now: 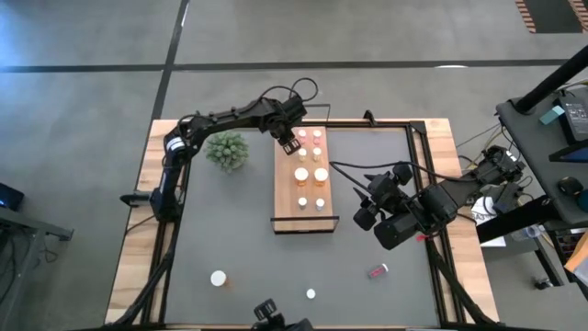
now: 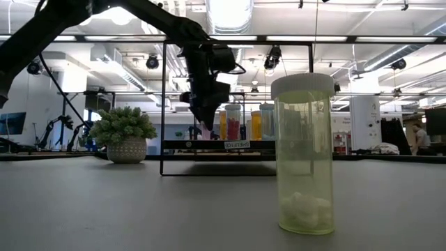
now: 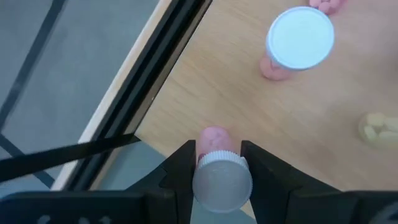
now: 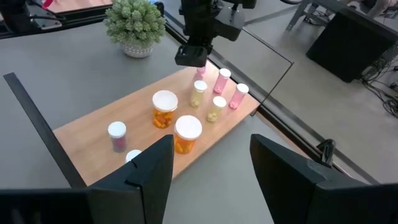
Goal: Pick and place medicine bottles onto shelf by color
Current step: Put the pink pill bottle aligned with the other pink pill bottles on the shelf
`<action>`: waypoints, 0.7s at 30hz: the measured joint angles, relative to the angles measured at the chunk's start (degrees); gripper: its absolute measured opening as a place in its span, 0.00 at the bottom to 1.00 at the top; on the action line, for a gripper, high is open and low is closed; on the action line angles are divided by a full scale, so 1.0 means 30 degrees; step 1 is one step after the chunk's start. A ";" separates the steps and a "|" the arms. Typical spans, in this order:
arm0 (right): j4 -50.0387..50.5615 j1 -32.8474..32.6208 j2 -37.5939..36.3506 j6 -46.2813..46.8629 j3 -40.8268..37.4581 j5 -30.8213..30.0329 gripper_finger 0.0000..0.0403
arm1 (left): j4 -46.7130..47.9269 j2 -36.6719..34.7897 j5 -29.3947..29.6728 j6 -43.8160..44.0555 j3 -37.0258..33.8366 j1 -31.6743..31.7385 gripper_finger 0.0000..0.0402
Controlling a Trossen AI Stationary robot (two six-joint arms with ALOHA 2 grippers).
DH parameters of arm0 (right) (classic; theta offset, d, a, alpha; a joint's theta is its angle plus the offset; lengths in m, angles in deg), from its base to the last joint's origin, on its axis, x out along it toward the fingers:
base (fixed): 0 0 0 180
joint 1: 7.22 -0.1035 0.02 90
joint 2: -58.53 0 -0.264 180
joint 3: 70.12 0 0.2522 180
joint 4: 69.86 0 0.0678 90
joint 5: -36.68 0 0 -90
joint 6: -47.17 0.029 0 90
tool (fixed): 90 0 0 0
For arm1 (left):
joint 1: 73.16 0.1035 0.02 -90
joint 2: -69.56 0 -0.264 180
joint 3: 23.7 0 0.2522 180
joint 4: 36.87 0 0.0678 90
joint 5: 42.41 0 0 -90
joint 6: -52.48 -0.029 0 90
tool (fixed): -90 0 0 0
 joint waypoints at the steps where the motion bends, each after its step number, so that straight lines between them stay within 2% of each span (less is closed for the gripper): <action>1: -0.0022 -0.0005 0.0000 0.0000 0.0000 -0.0004 0.50 | 0.0000 -0.0002 -0.0003 0.0168 0.0000 -0.0004 0.26; 21: -0.0366 -0.0003 0.0000 0.0000 0.0000 -0.0001 0.50 | 0.0280 -0.0048 -0.0168 0.0974 -0.0466 -0.0018 0.26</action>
